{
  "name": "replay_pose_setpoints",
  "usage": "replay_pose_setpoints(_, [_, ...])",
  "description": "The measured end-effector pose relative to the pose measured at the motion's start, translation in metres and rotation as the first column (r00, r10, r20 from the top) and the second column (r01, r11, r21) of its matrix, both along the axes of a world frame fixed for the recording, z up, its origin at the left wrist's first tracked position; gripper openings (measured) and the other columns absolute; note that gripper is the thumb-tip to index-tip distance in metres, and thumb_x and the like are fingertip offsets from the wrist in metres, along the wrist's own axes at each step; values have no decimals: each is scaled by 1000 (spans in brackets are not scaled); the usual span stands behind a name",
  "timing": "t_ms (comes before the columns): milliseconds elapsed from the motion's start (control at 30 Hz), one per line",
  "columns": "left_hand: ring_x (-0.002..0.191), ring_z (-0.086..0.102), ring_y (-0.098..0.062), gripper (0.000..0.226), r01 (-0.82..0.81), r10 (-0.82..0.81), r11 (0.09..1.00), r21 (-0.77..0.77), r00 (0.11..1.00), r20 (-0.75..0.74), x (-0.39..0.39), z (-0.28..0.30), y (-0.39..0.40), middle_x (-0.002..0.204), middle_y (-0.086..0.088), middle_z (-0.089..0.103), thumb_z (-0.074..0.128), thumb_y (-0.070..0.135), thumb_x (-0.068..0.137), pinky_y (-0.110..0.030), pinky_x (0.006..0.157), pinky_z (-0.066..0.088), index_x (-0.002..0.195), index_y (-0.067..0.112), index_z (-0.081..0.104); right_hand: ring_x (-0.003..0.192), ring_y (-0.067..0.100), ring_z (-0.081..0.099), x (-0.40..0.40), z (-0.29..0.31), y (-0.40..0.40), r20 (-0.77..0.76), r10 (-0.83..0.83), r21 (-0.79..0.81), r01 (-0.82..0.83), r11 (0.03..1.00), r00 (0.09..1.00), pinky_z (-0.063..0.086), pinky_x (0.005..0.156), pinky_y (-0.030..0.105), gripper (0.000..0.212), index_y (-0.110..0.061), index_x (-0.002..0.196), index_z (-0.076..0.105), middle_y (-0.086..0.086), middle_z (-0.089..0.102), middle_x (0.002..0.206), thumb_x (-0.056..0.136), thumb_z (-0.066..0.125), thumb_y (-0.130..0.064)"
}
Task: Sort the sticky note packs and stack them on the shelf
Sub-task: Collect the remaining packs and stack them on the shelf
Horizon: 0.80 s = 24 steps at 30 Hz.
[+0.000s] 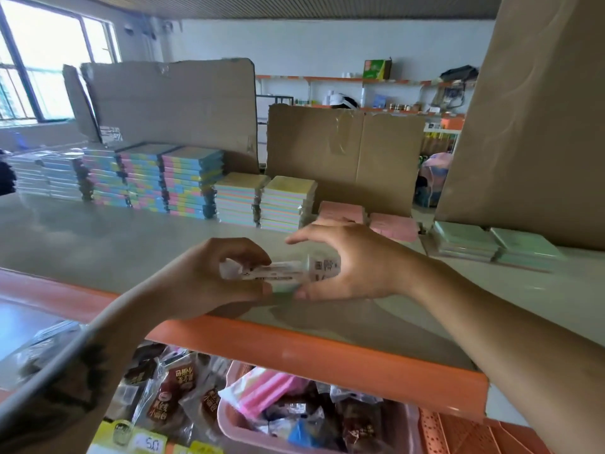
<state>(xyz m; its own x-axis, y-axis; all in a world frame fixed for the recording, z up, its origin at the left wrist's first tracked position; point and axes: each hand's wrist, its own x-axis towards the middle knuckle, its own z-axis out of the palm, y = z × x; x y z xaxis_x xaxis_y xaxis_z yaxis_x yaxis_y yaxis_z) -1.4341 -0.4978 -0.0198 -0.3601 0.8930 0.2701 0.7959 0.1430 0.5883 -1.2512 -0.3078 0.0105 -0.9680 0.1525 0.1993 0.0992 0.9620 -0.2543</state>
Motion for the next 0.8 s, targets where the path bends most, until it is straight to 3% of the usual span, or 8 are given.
replay_pose_setpoints(100, [100,67,-5,42,77,-87,993,89,990,108,2,1,-1,100,13,74,64,66,71,-36,92,47,98,36,75,118,5,60,-8,-7,-9,-172,110,-41,-118,992,979,45,104,38,55,-36,132,64,-16,68,125,80,82,-46])
replay_pose_setpoints(233, [82,66,-25,42,127,-146,986,104,967,210,5,3,-3,85,0,70,57,65,81,-45,76,45,97,31,75,94,7,66,-12,-17,-16,-289,123,-35,-139,990,949,51,84,36,19,-32,110,74,-15,74,100,91,74,-33])
replay_pose_setpoints(400, [79,67,-12,49,124,-146,987,98,952,268,6,2,-4,87,5,70,62,76,81,-37,69,53,92,29,74,71,13,64,-8,-16,-18,-284,24,-197,-82,977,958,54,71,40,3,-33,100,67,-3,69,84,99,68,-32])
replay_pose_setpoints(500, [51,54,-16,13,87,-106,994,71,938,329,7,-1,-5,65,1,65,71,43,84,-27,49,42,86,31,74,57,15,65,-8,-16,-22,-257,-30,-289,-48,956,966,58,65,44,7,-30,105,64,7,69,88,100,66,-34])
replay_pose_setpoints(567, [44,43,-14,6,44,-64,996,72,952,299,7,-2,-5,54,-1,60,69,37,90,-22,47,33,88,37,75,57,9,65,-9,-18,-22,-260,-53,-297,-28,954,964,58,67,44,14,-29,110,63,5,69,91,100,66,-38])
replay_pose_setpoints(700, [69,57,-17,17,3,-53,990,144,938,343,4,-1,-6,89,-7,77,66,48,85,-35,69,44,94,40,78,98,4,62,-9,-22,-21,-322,-67,-198,2,980,945,50,84,22,44,-31,131,55,-12,64,113,93,71,-47])
replay_pose_setpoints(767, [73,61,-16,25,-28,-29,988,149,928,370,1,-2,-6,91,-10,77,69,56,83,-36,72,48,92,35,79,109,2,55,-8,-23,-22,-373,-44,-159,-16,987,927,42,91,12,63,-28,139,49,-15,56,123,87,78,-47])
replay_pose_setpoints(800, [74,62,-15,31,-37,-24,988,148,922,386,-1,-2,-6,90,-11,77,72,62,83,-38,73,50,92,32,80,115,4,53,-7,-23,-22,-387,-26,-121,-23,992,922,41,96,15,70,-28,141,46,-14,55,126,84,81,-49])
